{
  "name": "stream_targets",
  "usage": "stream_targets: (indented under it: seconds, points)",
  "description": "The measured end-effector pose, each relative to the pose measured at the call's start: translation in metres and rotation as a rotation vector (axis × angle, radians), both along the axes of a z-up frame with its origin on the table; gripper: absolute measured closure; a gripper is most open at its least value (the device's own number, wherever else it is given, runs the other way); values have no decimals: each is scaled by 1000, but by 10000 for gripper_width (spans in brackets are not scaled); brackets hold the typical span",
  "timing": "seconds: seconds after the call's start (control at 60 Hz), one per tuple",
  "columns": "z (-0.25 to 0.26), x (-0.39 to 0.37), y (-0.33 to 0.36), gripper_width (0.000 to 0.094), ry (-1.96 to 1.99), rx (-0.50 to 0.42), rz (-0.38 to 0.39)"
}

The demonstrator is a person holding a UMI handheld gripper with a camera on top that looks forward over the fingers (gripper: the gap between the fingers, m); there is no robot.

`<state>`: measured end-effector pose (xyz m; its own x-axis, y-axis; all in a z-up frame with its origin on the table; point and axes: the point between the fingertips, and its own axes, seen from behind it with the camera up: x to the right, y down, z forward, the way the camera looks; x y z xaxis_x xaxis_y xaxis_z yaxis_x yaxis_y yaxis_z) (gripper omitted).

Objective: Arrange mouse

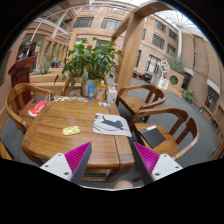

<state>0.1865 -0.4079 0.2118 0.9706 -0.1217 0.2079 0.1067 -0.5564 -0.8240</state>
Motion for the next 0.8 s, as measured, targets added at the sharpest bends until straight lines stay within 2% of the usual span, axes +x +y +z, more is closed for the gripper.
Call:
stream_targets:
  seconds: [0.117, 0.25, 0.383, 0.6, 0.8]
  points:
    - [-7, 0, -2, 79, 10, 10, -21]
    - [-41, -17, -2, 81, 44, -15, -12]
    - [-83, -64, 1, 78, 125, -53, 54]
    - [-133, -150, 46, 80, 195, -57, 174]
    - [-171, -189, 117, 81, 227, -66, 198]
